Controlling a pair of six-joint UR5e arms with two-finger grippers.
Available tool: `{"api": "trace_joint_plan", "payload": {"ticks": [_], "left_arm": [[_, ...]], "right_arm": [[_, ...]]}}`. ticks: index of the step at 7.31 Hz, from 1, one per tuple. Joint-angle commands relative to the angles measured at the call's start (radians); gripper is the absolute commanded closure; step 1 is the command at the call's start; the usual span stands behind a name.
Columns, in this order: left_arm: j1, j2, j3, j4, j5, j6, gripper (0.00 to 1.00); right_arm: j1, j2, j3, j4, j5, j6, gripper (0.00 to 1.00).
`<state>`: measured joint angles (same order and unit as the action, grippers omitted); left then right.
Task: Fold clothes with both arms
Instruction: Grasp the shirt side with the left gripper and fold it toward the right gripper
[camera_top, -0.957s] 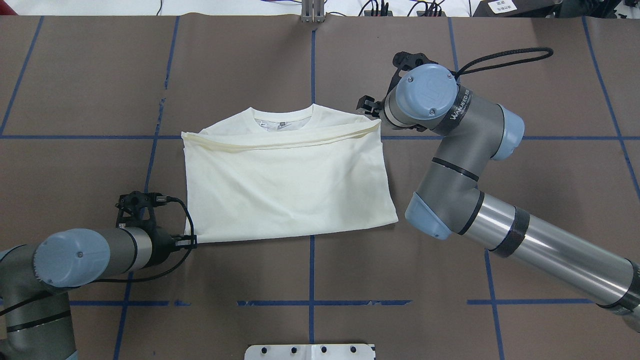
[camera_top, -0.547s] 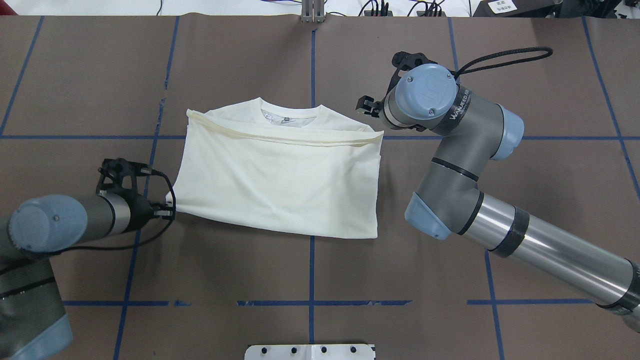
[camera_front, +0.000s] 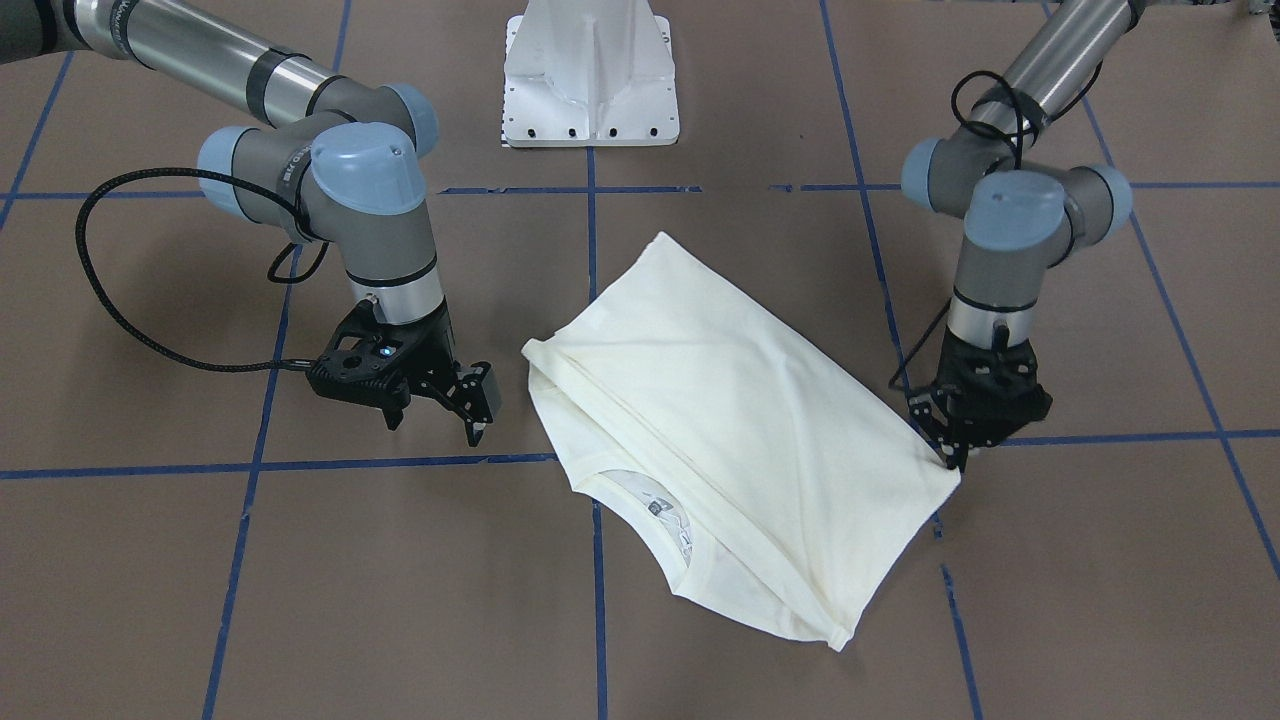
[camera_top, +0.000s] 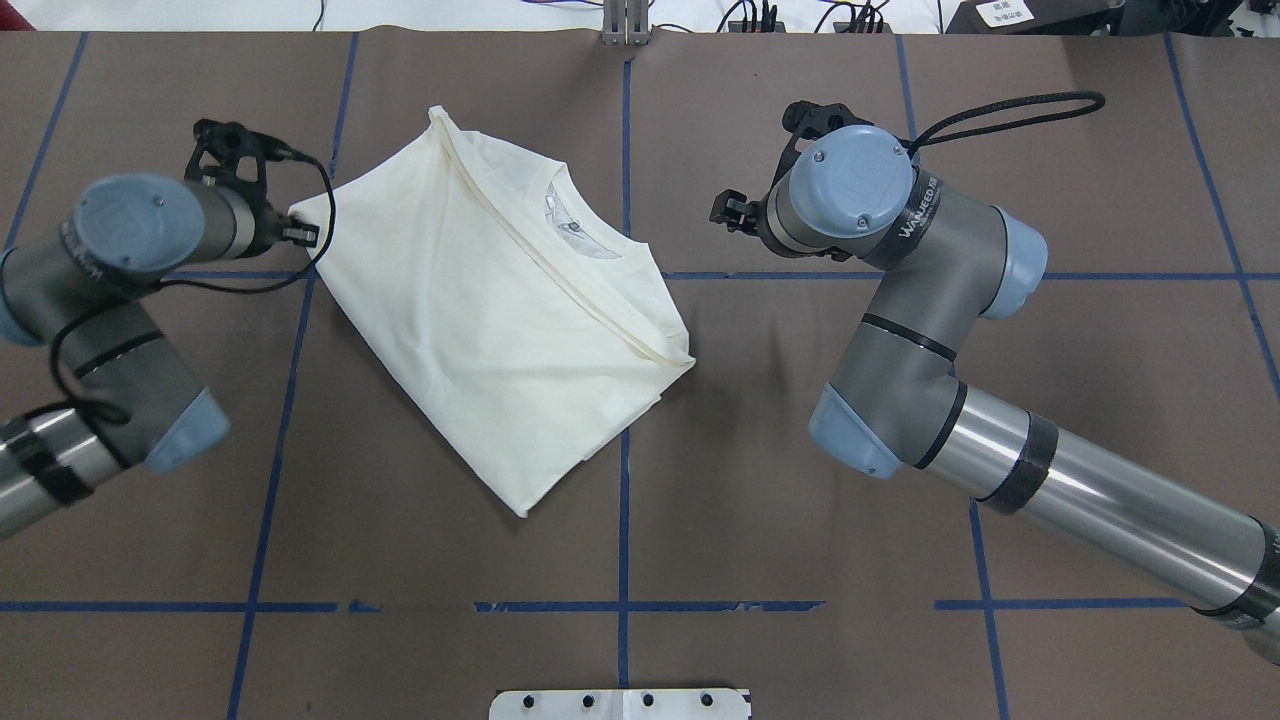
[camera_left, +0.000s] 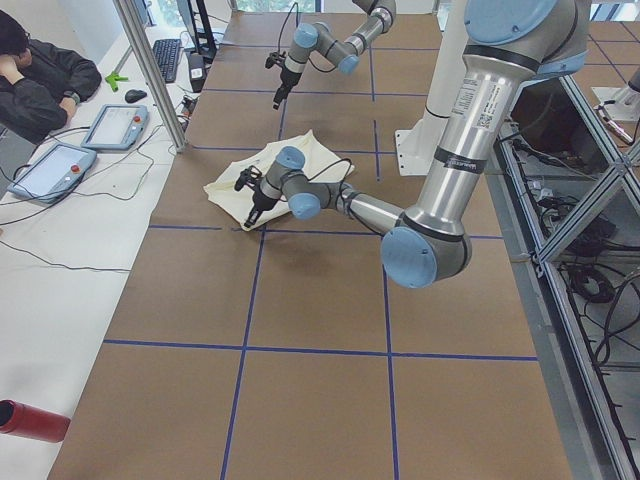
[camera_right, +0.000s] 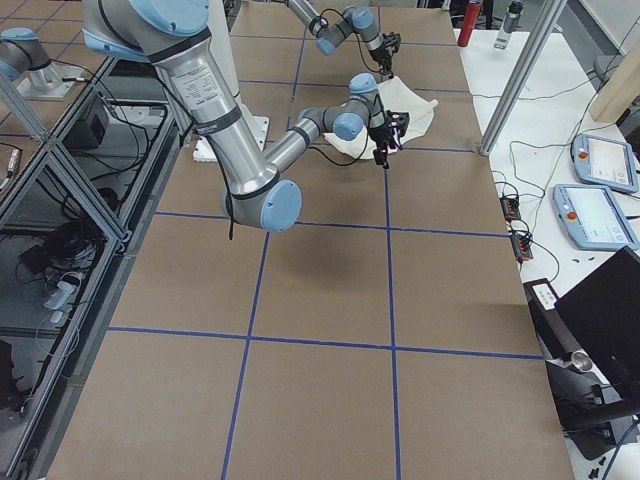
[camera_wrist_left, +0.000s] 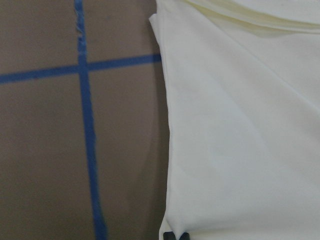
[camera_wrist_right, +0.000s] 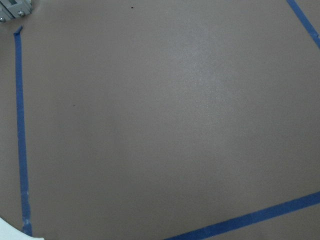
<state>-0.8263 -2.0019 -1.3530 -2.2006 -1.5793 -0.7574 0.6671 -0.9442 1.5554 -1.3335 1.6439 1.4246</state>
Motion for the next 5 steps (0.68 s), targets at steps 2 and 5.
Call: {"api": "trace_joint_plan", "payload": {"ticks": [2,5], "left_arm": [[-0.063,-0.369,0.504,-0.182,0.012,0.029,1.0],[-0.091,-0.387,0.537,-0.189,0.007,0.033,0.62]], "right_arm": [[0.002,-0.002,0.035,-0.003,0.004,0.007,0.0],[-0.004,0.002,0.034,-0.003,0.002,0.004,0.0]]}}
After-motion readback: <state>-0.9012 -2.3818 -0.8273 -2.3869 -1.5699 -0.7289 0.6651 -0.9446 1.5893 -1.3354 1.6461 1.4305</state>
